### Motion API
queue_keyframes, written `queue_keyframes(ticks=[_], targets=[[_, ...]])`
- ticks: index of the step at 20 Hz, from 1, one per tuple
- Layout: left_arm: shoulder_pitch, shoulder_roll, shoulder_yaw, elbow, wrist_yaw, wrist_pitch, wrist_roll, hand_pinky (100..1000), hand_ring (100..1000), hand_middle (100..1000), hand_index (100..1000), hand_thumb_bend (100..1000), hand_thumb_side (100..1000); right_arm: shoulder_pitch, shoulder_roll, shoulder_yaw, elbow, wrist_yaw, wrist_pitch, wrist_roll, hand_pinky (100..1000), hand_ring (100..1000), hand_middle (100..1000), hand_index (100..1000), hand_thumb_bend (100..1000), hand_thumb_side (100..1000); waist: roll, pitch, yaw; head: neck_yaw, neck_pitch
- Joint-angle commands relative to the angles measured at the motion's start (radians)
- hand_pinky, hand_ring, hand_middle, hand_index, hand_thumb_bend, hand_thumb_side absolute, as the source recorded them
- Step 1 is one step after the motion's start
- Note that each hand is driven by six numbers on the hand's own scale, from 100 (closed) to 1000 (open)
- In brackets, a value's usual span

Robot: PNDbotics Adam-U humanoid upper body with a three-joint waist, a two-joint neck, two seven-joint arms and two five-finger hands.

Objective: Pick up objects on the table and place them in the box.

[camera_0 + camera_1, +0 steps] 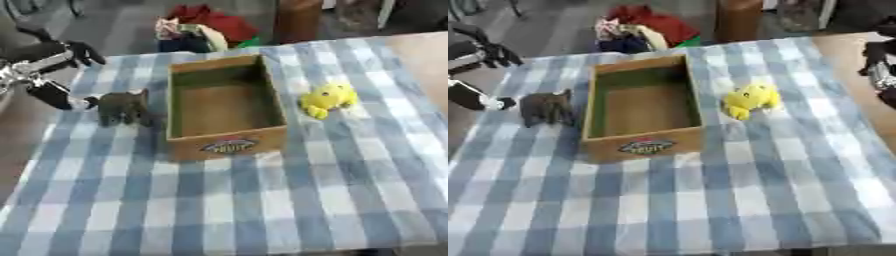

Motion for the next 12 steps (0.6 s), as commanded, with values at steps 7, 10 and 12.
queue_keyframes(ticks=[7, 10, 12], targets=[[-0.026, 0.014, 0.004, 0.004, -0.016, 0.000, -0.002, 812, 847, 857, 875, 443, 158, -0.011, -0.020, -0.003, -0.011, 0.000, -0.002, 0.003, 617, 844, 594, 851, 100, 329, -0.004, -0.013, 0.001, -0.001, -0.011], [-0.032, 0.005, 0.001, 0.018, -0.037, 0.005, -0.003, 813, 849, 864, 880, 465, 184, -0.011, -0.020, -0.003, -0.011, 0.000, -0.001, 0.004, 617, 844, 594, 851, 100, 329, -0.004, -0.013, 0.001, -0.001, -0.011], [-0.038, -0.006, -0.001, 0.035, -0.056, 0.010, -0.002, 812, 848, 864, 882, 474, 191, -0.011, -0.020, -0.002, -0.010, 0.000, -0.001, 0.004, 617, 844, 594, 851, 100, 328, -0.005, -0.013, 0.000, -0.001, -0.010]])
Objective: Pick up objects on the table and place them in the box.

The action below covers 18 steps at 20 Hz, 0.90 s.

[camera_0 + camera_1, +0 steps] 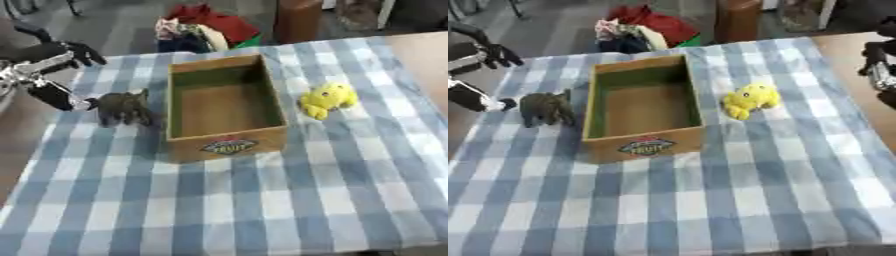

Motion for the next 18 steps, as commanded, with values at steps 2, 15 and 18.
queue_keyframes(ticks=[2, 15, 18], targets=[[-0.032, -0.001, 0.003, 0.031, -0.038, 0.008, 0.001, 807, 841, 857, 882, 476, 187, -0.011, -0.019, -0.002, -0.010, 0.000, -0.003, 0.003, 617, 844, 594, 850, 100, 327, -0.006, -0.013, -0.001, -0.001, -0.010], [-0.087, -0.103, 0.031, 0.241, -0.156, -0.005, 0.050, 781, 811, 818, 868, 470, 109, -0.010, -0.013, -0.001, -0.009, 0.000, -0.002, 0.006, 616, 843, 593, 850, 100, 332, -0.007, -0.011, -0.018, 0.003, -0.011], [-0.097, -0.126, 0.046, 0.278, -0.193, 0.000, 0.100, 778, 809, 815, 866, 463, 100, -0.010, -0.011, 0.001, -0.009, -0.001, -0.001, 0.009, 616, 843, 593, 850, 100, 332, -0.008, -0.010, -0.022, 0.005, -0.012]])
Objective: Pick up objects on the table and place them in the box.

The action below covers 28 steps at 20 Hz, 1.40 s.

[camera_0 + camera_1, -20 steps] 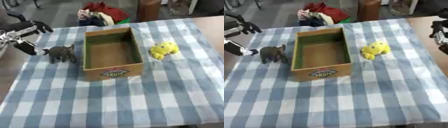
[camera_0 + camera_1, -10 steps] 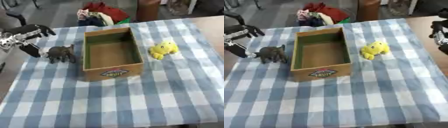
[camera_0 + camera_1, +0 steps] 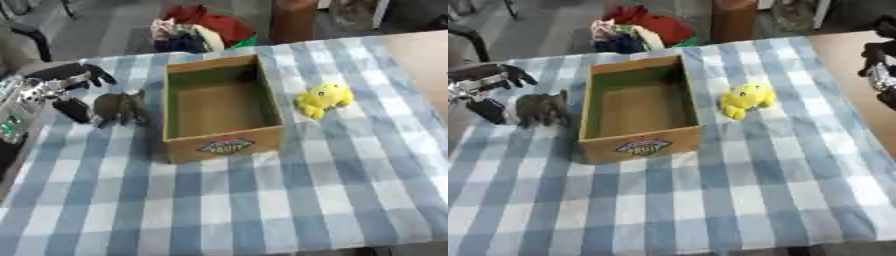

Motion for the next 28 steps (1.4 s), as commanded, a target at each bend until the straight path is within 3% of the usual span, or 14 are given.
queue_keyframes(ticks=[1, 8, 9, 12, 14, 17, 28], targets=[[-0.028, 0.001, 0.025, 0.031, -0.038, 0.003, 0.054, 775, 805, 812, 864, 450, 100, -0.011, -0.014, 0.000, -0.011, -0.001, -0.001, 0.005, 616, 843, 593, 850, 100, 332, -0.005, -0.010, -0.003, 0.004, -0.012], [-0.034, -0.044, 0.044, 0.123, -0.108, 0.006, 0.136, 748, 759, 754, 837, 421, 100, -0.014, -0.010, 0.003, -0.011, -0.001, -0.001, 0.010, 616, 843, 592, 850, 100, 333, -0.006, -0.008, -0.014, 0.008, -0.013], [-0.034, -0.048, 0.049, 0.131, -0.116, 0.010, 0.157, 713, 695, 677, 800, 365, 100, -0.014, -0.010, 0.003, -0.010, -0.001, -0.001, 0.010, 616, 843, 592, 850, 100, 332, -0.007, -0.008, -0.016, 0.008, -0.014], [-0.032, -0.056, 0.059, 0.144, -0.128, 0.023, 0.234, 663, 584, 558, 715, 267, 100, -0.013, -0.010, 0.002, -0.009, -0.001, -0.001, 0.010, 616, 843, 592, 850, 100, 333, -0.007, -0.008, -0.018, 0.007, -0.014], [-0.030, -0.058, 0.063, 0.145, -0.116, 0.029, 0.274, 630, 511, 471, 636, 122, 132, -0.012, -0.009, 0.002, -0.009, -0.002, -0.001, 0.009, 616, 843, 592, 850, 100, 334, -0.007, -0.008, -0.017, 0.007, -0.014], [-0.027, -0.055, 0.066, 0.127, -0.071, 0.037, 0.309, 596, 436, 375, 552, 100, 172, -0.012, -0.008, 0.001, -0.010, -0.002, 0.000, 0.009, 616, 843, 592, 850, 100, 334, -0.007, -0.008, -0.015, 0.005, -0.015], [-0.079, -0.044, 0.023, -0.079, 0.126, 0.042, 0.243, 612, 438, 374, 545, 100, 180, -0.014, -0.008, 0.011, -0.008, -0.003, -0.003, 0.020, 616, 843, 592, 850, 100, 330, -0.008, -0.016, -0.026, 0.009, -0.013]])
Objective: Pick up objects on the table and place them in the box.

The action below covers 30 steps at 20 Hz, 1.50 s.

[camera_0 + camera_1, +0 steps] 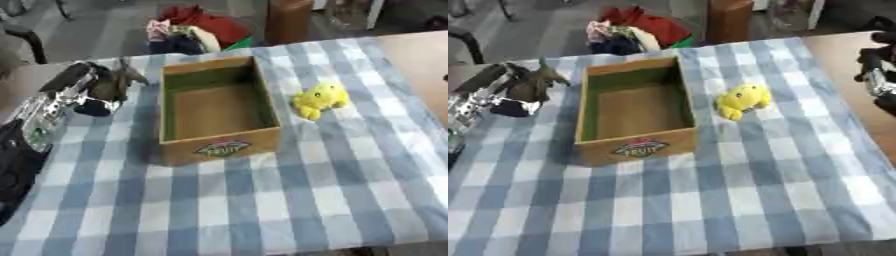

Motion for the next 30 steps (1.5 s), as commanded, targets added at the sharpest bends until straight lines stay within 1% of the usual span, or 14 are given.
queue_keyframes(ticks=[1, 8, 15, 16, 18, 19, 20, 23, 24, 26, 27, 28, 29, 30], targets=[[-0.052, 0.016, -0.018, -0.061, 0.040, -0.004, -0.030, 612, 440, 375, 546, 100, 181, -0.015, -0.013, 0.002, -0.008, -0.004, -0.002, 0.006, 616, 843, 592, 850, 100, 330, -0.005, -0.019, -0.007, 0.006, -0.005], [-0.114, -0.095, -0.056, -0.024, 0.002, -0.031, -0.061, 616, 452, 382, 551, 100, 173, -0.032, -0.004, 0.018, -0.014, -0.013, -0.006, 0.022, 616, 840, 588, 849, 100, 331, -0.007, -0.016, -0.045, 0.034, -0.010], [-0.123, -0.170, -0.071, 0.058, -0.051, -0.061, -0.089, 635, 486, 417, 581, 100, 160, -0.043, 0.004, 0.032, -0.017, -0.018, -0.006, 0.045, 615, 836, 576, 844, 100, 334, 0.000, -0.007, -0.084, 0.053, -0.017], [-0.120, -0.177, -0.074, 0.073, -0.063, -0.065, -0.107, 654, 527, 469, 623, 100, 151, -0.043, 0.004, 0.033, -0.017, -0.019, -0.005, 0.048, 614, 834, 569, 840, 100, 334, 0.001, -0.006, -0.087, 0.054, -0.017], [-0.116, -0.188, -0.074, 0.098, -0.088, -0.074, -0.149, 671, 576, 531, 660, 122, 135, -0.043, 0.005, 0.034, -0.017, -0.019, -0.006, 0.054, 614, 833, 566, 838, 100, 332, 0.001, -0.005, -0.092, 0.053, -0.017], [-0.114, -0.192, -0.072, 0.106, -0.098, -0.079, -0.166, 673, 580, 538, 665, 124, 135, -0.042, 0.005, 0.034, -0.018, -0.020, -0.007, 0.056, 614, 833, 565, 838, 100, 332, 0.001, -0.004, -0.093, 0.052, -0.018], [-0.112, -0.194, -0.072, 0.112, -0.108, -0.084, -0.181, 685, 621, 598, 701, 179, 123, -0.041, 0.005, 0.033, -0.018, -0.020, -0.008, 0.058, 613, 831, 563, 836, 100, 333, 0.001, -0.004, -0.093, 0.051, -0.018], [-0.105, -0.195, -0.072, 0.117, -0.130, -0.098, -0.214, 701, 660, 656, 719, 231, 110, -0.038, 0.003, 0.029, -0.017, -0.020, -0.008, 0.059, 612, 824, 558, 833, 100, 333, 0.001, -0.004, -0.090, 0.046, -0.019], [-0.103, -0.193, -0.071, 0.114, -0.132, -0.101, -0.220, 715, 682, 693, 736, 272, 109, -0.038, 0.003, 0.028, -0.017, -0.020, -0.009, 0.060, 612, 825, 558, 832, 100, 332, 0.000, -0.005, -0.088, 0.044, -0.019], [-0.101, -0.184, -0.067, 0.101, -0.131, -0.103, -0.225, 737, 717, 740, 757, 293, 204, -0.038, 0.001, 0.026, -0.016, -0.021, -0.010, 0.060, 612, 825, 557, 831, 100, 336, 0.000, -0.006, -0.084, 0.037, -0.019], [-0.099, -0.178, -0.065, 0.091, -0.126, -0.102, -0.223, 743, 724, 748, 762, 331, 215, -0.037, 0.000, 0.025, -0.016, -0.021, -0.011, 0.060, 612, 824, 557, 831, 100, 329, -0.001, -0.006, -0.082, 0.035, -0.019], [-0.098, -0.172, -0.064, 0.081, -0.121, -0.100, -0.221, 759, 747, 774, 780, 354, 270, -0.036, -0.001, 0.024, -0.015, -0.021, -0.012, 0.059, 612, 824, 557, 830, 100, 328, -0.002, -0.007, -0.081, 0.033, -0.018], [-0.097, -0.164, -0.063, 0.070, -0.114, -0.097, -0.219, 766, 755, 784, 789, 363, 290, -0.036, -0.003, 0.022, -0.014, -0.020, -0.012, 0.059, 613, 824, 557, 830, 100, 327, -0.003, -0.008, -0.079, 0.031, -0.018], [-0.095, -0.157, -0.060, 0.057, -0.102, -0.093, -0.215, 782, 775, 808, 806, 371, 348, -0.036, -0.006, 0.021, -0.013, -0.020, -0.014, 0.059, 613, 825, 557, 828, 100, 322, -0.004, -0.008, -0.076, 0.028, -0.017]])
